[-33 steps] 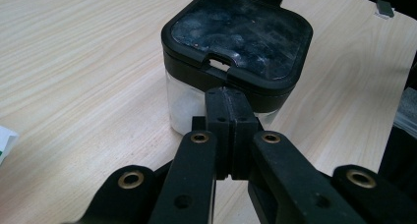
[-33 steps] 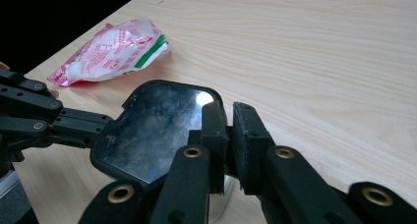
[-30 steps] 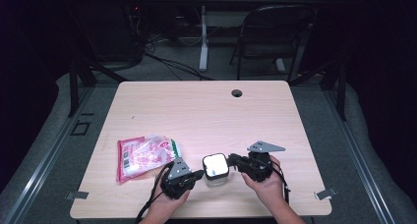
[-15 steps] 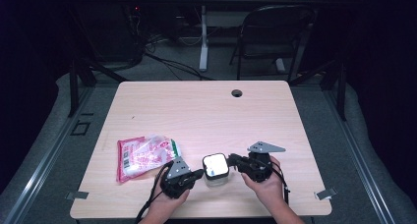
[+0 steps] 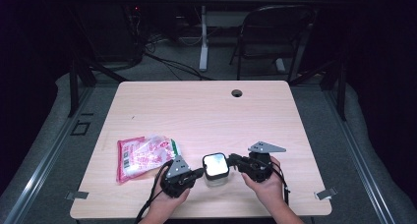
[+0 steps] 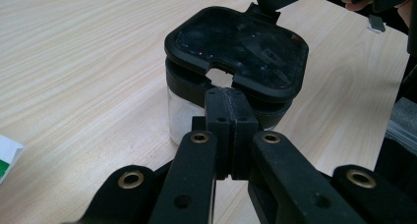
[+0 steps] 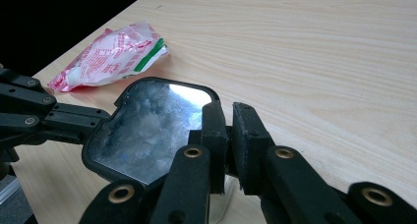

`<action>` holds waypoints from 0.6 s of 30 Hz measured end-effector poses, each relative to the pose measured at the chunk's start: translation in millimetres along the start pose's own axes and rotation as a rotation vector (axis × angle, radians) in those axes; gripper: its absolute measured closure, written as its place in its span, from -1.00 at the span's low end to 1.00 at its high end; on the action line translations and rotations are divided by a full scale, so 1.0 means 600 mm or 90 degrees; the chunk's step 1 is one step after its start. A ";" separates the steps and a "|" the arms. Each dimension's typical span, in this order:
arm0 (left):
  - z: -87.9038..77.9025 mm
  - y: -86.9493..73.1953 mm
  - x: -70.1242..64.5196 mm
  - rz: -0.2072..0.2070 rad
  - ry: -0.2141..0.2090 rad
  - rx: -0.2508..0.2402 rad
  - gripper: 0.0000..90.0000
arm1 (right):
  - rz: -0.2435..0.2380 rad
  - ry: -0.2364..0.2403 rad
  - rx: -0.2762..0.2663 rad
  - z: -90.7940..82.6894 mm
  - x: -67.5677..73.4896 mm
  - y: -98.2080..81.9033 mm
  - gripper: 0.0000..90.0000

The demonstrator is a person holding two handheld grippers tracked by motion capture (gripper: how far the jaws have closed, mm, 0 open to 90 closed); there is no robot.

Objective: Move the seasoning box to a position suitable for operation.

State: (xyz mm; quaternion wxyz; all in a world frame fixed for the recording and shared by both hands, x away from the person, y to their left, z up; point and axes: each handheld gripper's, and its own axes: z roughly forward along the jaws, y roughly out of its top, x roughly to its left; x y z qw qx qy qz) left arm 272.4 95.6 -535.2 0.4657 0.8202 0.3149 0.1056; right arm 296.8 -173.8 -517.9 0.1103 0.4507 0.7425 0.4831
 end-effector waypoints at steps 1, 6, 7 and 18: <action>0.000 0.000 0.000 -0.001 0.000 -0.001 1.00 | -0.001 0.000 0.001 0.000 0.000 0.000 0.88; -0.001 0.005 -0.001 0.004 -0.002 -0.009 1.00 | -0.006 0.001 0.002 -0.001 -0.001 0.000 0.88; -0.002 0.007 -0.002 0.004 -0.003 -0.009 1.00 | -0.006 0.001 0.002 -0.001 -0.001 0.000 0.88; 0.000 0.017 -0.003 0.010 -0.002 -0.021 1.00 | -0.042 0.012 -0.002 -0.020 0.002 -0.004 0.72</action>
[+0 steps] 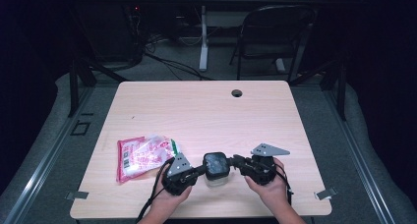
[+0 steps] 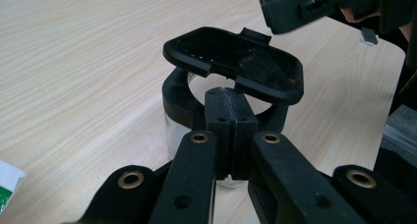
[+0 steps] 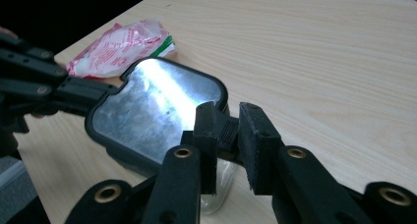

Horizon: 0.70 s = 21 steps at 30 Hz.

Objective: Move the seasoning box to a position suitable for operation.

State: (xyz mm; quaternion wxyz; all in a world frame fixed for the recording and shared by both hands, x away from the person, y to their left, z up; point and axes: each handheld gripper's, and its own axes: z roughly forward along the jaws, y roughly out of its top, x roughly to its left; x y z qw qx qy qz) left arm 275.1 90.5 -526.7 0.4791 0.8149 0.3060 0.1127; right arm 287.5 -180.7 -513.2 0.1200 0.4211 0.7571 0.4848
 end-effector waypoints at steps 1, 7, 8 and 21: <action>0.000 0.002 0.000 0.002 -0.002 0.001 1.00 | -0.008 0.001 0.004 -0.001 0.002 -0.001 0.70; 0.002 0.007 -0.001 0.008 -0.003 -0.001 1.00 | -0.062 0.011 0.006 -0.008 0.019 -0.009 0.51; 0.002 0.008 -0.001 0.006 -0.004 -0.003 1.00 | -0.062 0.011 0.006 -0.008 0.019 -0.009 0.51; 0.006 0.022 0.000 0.007 -0.009 -0.008 1.00 | -0.104 0.031 0.011 -0.017 0.034 -0.023 0.21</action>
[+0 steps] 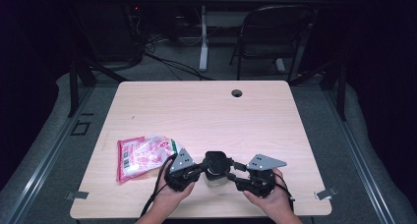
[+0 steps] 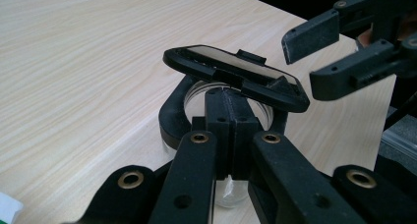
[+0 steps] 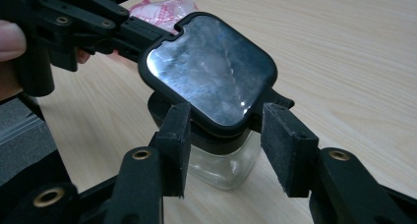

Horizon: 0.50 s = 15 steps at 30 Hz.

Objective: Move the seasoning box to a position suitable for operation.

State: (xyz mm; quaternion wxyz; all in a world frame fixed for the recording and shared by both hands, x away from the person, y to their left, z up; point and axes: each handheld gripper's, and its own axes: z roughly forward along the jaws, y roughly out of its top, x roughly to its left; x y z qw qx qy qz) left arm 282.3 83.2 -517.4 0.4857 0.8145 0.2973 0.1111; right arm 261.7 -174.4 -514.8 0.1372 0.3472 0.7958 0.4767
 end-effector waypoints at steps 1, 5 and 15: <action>0.001 0.001 0.000 0.000 0.000 -0.001 1.00 | -0.004 0.002 0.001 -0.001 0.002 0.000 0.20; 0.002 0.004 0.001 0.000 -0.002 -0.002 1.00 | -0.019 -0.009 -0.003 0.002 0.009 -0.002 0.13; 0.003 0.009 0.000 0.002 0.001 -0.005 1.00 | -0.071 -0.057 -0.001 0.022 0.025 -0.002 0.00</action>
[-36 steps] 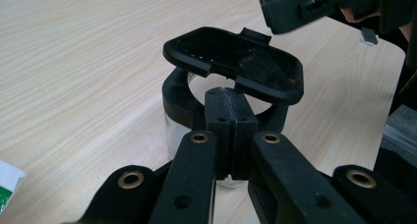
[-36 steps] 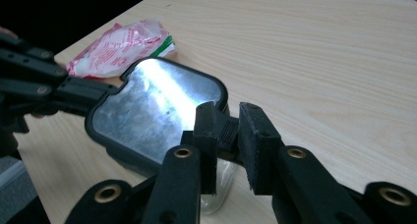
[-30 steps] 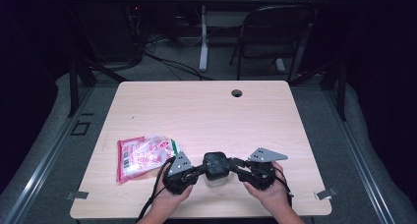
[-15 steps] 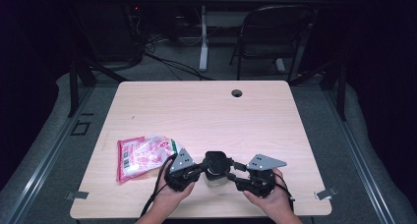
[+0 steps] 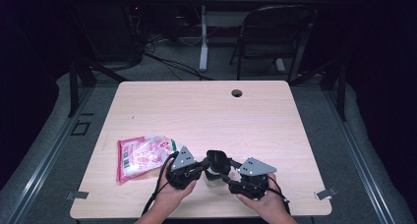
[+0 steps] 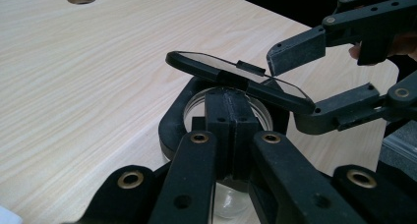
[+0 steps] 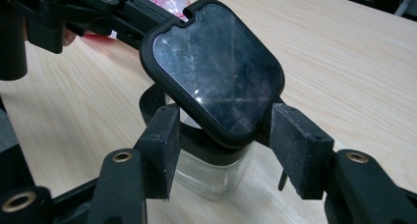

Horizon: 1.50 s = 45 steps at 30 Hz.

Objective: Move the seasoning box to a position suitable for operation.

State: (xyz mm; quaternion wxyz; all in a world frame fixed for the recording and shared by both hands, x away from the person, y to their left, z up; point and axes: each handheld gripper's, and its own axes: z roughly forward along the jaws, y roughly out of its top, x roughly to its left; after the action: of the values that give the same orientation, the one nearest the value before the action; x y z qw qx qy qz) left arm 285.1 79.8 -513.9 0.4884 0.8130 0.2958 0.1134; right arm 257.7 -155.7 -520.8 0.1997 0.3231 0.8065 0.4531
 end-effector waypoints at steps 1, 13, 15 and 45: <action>0.000 0.000 0.000 0.001 0.000 0.000 1.00 | 0.000 0.000 0.000 0.000 0.000 0.000 0.00; -0.002 0.000 0.005 0.003 0.014 -0.004 0.96 | 0.009 0.002 0.002 0.003 0.001 0.000 0.13; -0.002 0.000 0.007 0.000 0.020 -0.004 0.94 | 0.009 0.002 0.000 0.002 0.000 0.001 0.15; 0.008 -0.016 0.029 -0.012 0.058 0.007 0.70 | 0.064 0.017 -0.030 -0.025 -0.016 0.003 0.57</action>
State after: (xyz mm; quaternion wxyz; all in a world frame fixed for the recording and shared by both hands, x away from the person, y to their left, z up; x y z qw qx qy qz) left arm 297.8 90.2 -526.6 0.4708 0.8070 0.3260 0.1443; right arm 256.1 -170.9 -511.3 0.1732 0.3523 0.7810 0.4857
